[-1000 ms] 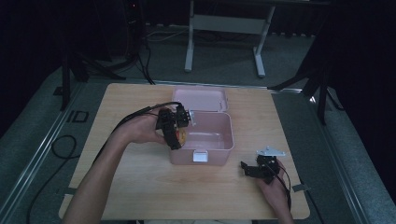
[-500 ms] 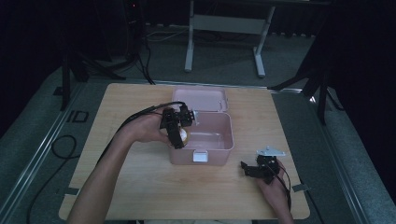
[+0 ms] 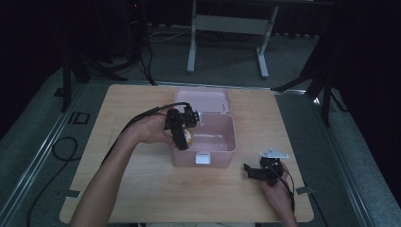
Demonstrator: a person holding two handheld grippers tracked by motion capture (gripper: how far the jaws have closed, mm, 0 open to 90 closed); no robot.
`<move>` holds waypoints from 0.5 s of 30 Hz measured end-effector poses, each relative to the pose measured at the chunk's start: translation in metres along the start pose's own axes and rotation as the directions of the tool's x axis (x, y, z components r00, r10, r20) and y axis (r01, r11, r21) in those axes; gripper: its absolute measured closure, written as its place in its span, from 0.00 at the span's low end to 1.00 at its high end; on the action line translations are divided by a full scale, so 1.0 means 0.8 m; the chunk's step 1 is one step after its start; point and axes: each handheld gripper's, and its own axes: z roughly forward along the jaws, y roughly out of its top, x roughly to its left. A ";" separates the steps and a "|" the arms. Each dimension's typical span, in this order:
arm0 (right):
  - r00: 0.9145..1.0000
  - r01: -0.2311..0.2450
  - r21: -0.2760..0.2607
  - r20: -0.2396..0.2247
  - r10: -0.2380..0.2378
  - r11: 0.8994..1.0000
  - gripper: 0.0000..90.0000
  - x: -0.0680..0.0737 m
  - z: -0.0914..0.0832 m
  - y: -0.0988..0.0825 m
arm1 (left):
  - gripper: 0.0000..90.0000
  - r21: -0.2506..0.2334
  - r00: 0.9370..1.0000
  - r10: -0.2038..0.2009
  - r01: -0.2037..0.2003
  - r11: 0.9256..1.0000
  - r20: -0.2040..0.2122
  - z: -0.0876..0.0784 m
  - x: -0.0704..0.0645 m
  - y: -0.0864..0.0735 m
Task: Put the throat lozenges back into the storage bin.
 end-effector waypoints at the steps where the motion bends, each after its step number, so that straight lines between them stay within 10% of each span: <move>1: 1.000 0.000 -0.001 0.000 0.000 1.000 0.14 0.000 0.000 0.000 | 0.23 0.001 1.000 -0.001 0.001 1.000 0.002 0.000 0.000 0.000; 15: 1.000 0.003 0.000 -0.003 -0.003 1.000 0.14 0.000 0.000 0.000 | 0.17 -0.050 0.999 -0.017 0.014 0.999 -0.047 -0.010 0.003 -0.008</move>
